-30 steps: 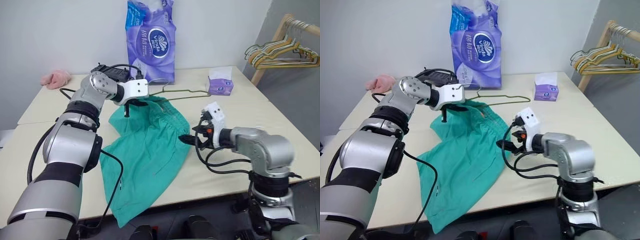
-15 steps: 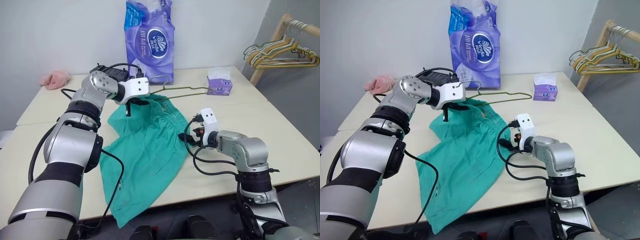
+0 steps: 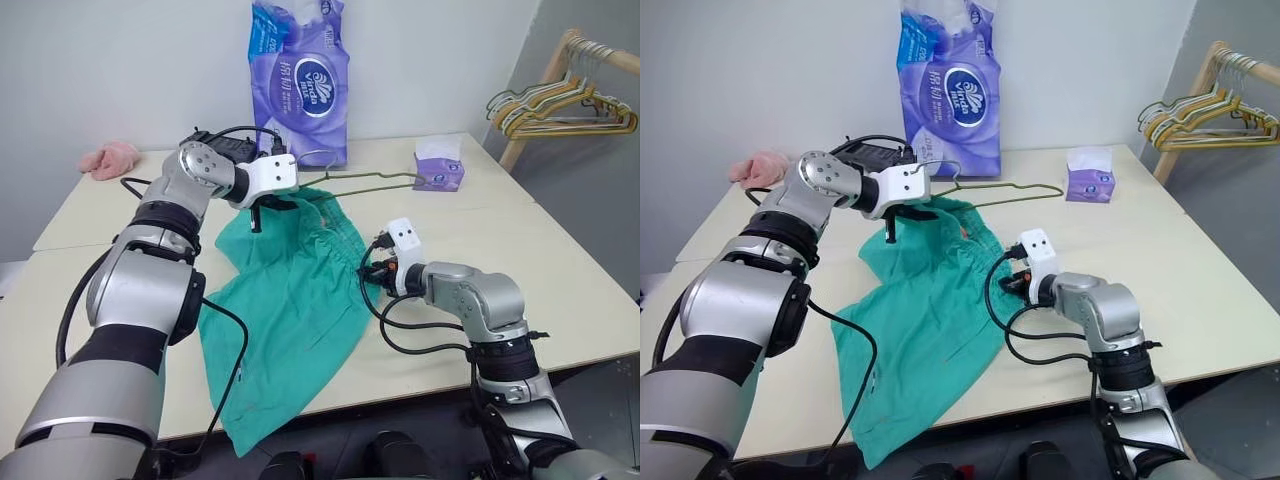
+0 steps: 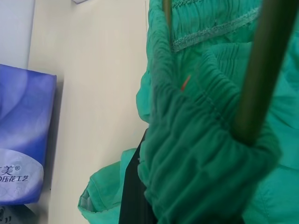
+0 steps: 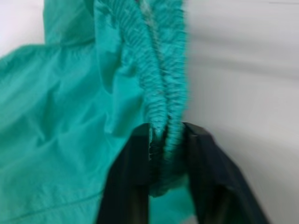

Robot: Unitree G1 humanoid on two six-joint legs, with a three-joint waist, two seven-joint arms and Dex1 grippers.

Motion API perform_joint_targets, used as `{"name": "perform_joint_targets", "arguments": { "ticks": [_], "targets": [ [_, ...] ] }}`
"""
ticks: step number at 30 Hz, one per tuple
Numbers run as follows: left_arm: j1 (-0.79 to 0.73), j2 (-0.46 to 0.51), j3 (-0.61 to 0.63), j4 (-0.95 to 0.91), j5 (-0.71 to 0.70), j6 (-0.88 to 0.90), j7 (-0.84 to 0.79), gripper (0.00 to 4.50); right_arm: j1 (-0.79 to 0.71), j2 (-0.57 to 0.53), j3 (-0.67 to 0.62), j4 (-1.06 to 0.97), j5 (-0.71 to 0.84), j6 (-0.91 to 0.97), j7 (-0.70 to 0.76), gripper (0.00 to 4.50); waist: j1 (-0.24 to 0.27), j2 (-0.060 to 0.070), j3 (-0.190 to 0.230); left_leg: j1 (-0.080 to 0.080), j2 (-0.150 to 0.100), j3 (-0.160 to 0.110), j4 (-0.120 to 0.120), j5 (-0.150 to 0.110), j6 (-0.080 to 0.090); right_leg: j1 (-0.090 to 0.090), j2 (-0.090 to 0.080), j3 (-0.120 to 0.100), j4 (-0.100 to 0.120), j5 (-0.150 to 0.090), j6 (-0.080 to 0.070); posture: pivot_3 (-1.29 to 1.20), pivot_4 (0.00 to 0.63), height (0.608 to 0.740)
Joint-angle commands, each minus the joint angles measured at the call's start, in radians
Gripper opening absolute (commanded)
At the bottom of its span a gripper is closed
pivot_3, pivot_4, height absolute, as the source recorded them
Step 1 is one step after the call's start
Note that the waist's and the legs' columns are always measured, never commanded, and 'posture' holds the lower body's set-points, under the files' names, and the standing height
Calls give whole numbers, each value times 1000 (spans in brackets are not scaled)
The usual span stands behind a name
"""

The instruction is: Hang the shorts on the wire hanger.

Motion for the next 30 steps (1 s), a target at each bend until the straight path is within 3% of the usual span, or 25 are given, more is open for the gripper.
{"name": "perform_joint_targets", "arguments": {
  "ticks": [1, 8, 15, 21, 30],
  "targets": [
    [-32, 16, 31, -34, -25, 2, 6, 0, 12, -30, 37, -21, 1, -39, 18, 37, 0, 0, 0, 0, 0, 0, 0, 0, 0, 0, 0, 0, 0, 0, 0, -58, 0, 740],
    [-21, 18, 59, -40, -67, -3, -53, 0, 11, -160, 55, 13, -18, -117, 62, 37, 3, 0, 0, 0, 0, 0, 0, 0, 0, 0, 0, 0, 0, 0, 0, -67, 4, 740],
    [43, 66, 161, -91, -280, 70, -483, 0, -25, -522, 28, 180, -29, -308, 321, 37, 2, 0, 0, 0, 0, 1, 0, -1, 1, 1, 0, -1, -1, 0, 0, -77, 7, 740],
    [86, 97, 75, -133, -293, 76, -487, 0, -60, -640, 63, 224, -21, -370, 487, 37, 0, 0, 0, 1, 1, 1, 0, -2, 4, 1, 1, 0, -1, 0, 0, -78, 9, 740],
    [99, 128, -19, -108, -132, -91, -429, 0, -132, -732, 97, 160, -14, -351, 636, 37, 5, 0, 0, 0, 1, 1, 1, -2, 4, 1, 0, 1, -2, 0, 0, -109, 11, 740]
  ]
}}
